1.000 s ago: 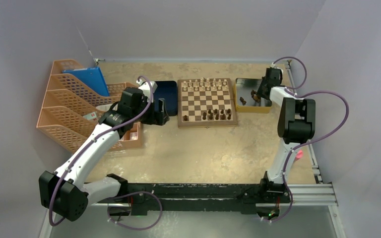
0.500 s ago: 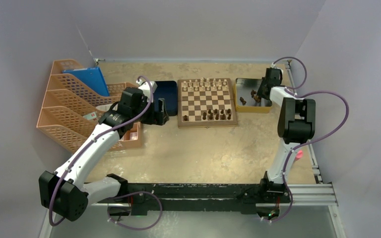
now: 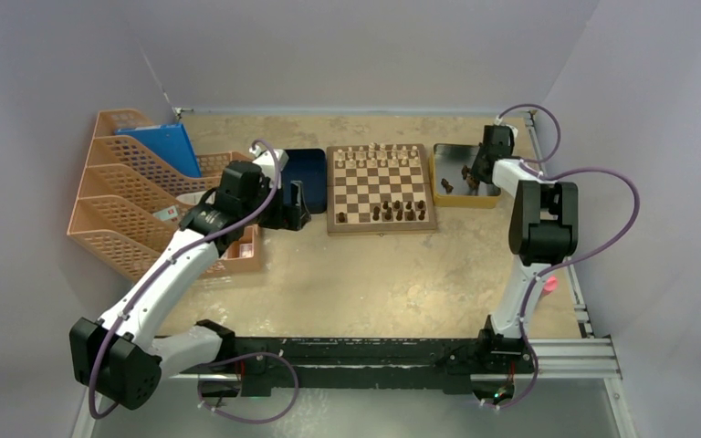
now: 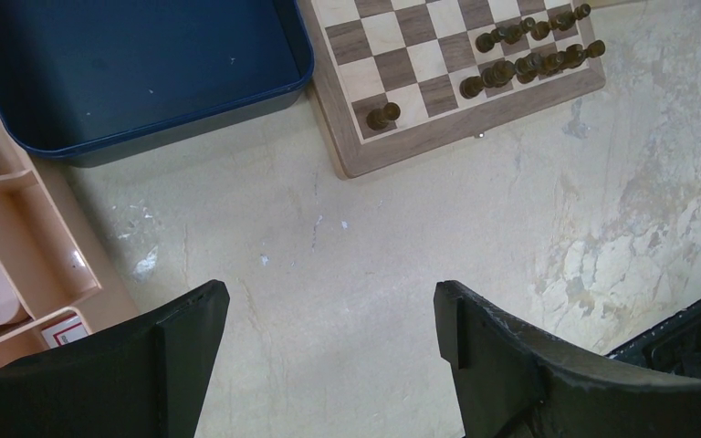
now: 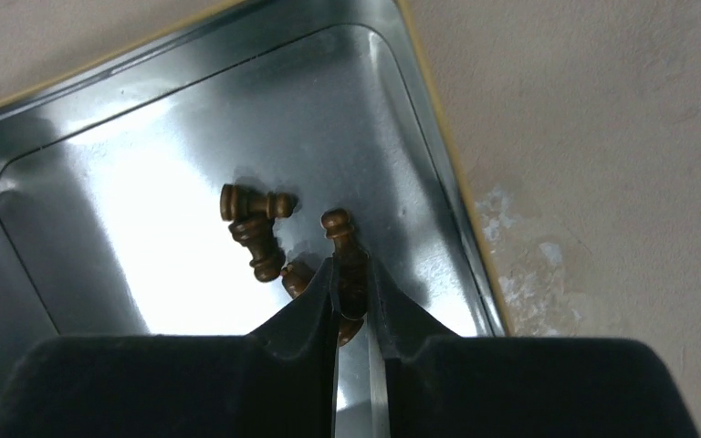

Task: Set up the chess pieces on the board
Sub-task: Pick up the chess piece from the storage box.

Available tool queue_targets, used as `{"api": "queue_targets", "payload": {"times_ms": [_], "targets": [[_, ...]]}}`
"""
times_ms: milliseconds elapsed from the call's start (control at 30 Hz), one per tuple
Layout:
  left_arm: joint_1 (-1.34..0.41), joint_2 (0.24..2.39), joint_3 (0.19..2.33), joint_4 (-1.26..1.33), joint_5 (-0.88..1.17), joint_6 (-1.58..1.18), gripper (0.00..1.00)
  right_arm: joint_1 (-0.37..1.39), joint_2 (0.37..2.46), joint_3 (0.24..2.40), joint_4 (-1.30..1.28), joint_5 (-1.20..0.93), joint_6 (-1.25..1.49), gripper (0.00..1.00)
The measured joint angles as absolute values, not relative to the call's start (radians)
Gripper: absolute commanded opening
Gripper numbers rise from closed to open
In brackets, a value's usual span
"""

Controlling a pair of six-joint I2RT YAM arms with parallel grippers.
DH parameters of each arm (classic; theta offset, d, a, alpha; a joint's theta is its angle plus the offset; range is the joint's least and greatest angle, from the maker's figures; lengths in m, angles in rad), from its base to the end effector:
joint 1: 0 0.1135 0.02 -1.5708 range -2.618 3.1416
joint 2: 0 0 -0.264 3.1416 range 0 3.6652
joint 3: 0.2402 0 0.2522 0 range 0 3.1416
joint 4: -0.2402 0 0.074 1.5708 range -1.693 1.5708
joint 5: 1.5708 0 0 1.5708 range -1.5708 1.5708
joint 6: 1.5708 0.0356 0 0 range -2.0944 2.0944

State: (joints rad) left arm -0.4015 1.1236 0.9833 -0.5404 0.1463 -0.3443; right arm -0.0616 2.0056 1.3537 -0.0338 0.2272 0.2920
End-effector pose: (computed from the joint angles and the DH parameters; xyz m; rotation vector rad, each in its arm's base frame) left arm 0.2204 -0.0992 0.3080 0.1463 2.2999 -0.5574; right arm 0.4451 -0.0355 0.1832 0.5122 2.1795 -0.1316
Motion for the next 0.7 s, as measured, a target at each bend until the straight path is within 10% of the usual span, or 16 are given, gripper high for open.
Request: {"api": "queue_targets", "payload": {"times_ms": [700], "targets": [[-0.402, 1.073, 0.983, -0.543, 0.145, -0.344, 0.83, 0.146, 1.834, 1.419, -0.175, 0.316, 0.313, 0.1]]}}
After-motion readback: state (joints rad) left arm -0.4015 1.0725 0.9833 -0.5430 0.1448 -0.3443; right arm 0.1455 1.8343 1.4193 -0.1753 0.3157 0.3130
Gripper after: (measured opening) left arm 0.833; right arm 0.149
